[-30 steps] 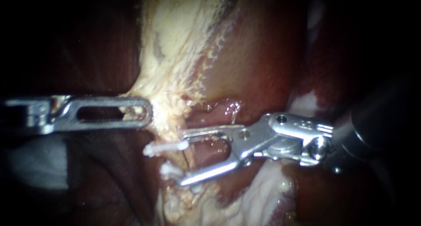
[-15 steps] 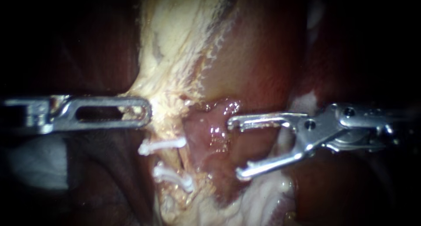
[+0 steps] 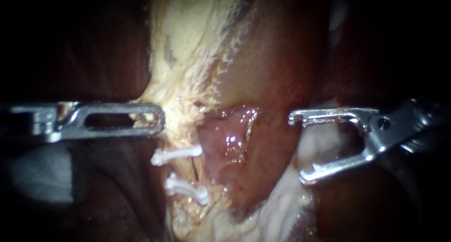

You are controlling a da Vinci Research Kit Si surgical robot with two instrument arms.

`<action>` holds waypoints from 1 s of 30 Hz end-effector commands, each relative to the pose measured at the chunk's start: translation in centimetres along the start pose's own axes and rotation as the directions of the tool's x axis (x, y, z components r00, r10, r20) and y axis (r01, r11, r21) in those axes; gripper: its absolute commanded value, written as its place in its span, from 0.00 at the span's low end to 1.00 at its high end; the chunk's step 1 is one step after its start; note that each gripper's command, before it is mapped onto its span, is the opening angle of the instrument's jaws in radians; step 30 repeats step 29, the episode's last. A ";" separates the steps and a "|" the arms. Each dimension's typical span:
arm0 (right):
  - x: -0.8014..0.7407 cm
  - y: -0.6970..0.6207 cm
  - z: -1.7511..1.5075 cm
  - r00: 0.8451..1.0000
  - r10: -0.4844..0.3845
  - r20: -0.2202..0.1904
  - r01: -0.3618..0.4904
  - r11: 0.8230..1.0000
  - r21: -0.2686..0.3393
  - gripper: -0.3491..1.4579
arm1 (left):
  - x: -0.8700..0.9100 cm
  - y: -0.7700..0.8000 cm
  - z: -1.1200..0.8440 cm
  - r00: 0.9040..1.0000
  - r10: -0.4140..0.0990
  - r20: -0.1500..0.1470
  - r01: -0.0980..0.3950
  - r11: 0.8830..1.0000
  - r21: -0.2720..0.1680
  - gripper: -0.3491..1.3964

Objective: Going back third clip left tube

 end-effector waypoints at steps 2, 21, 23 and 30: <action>-0.01 0.00 0.01 1.000 0.000 0.000 0.000 1.000 0.000 0.52 | 0.02 0.02 0.09 1.000 0.000 0.002 0.000 1.000 -0.002 0.00; 0.01 0.03 0.10 1.000 0.002 -0.005 -0.002 1.000 -0.007 0.52 | 0.04 -0.09 0.60 1.000 -0.002 -0.007 0.002 1.000 0.007 0.00; 0.01 0.04 0.11 1.000 0.002 -0.006 -0.002 1.000 -0.008 0.52 | 0.04 -0.09 0.60 1.000 -0.002 -0.007 0.002 1.000 0.007 0.00; 0.01 0.05 0.11 1.000 -0.004 -0.006 0.004 1.000 -0.010 0.52 | 0.04 -0.09 0.60 1.000 -0.002 -0.009 0.002 1.000 0.005 0.00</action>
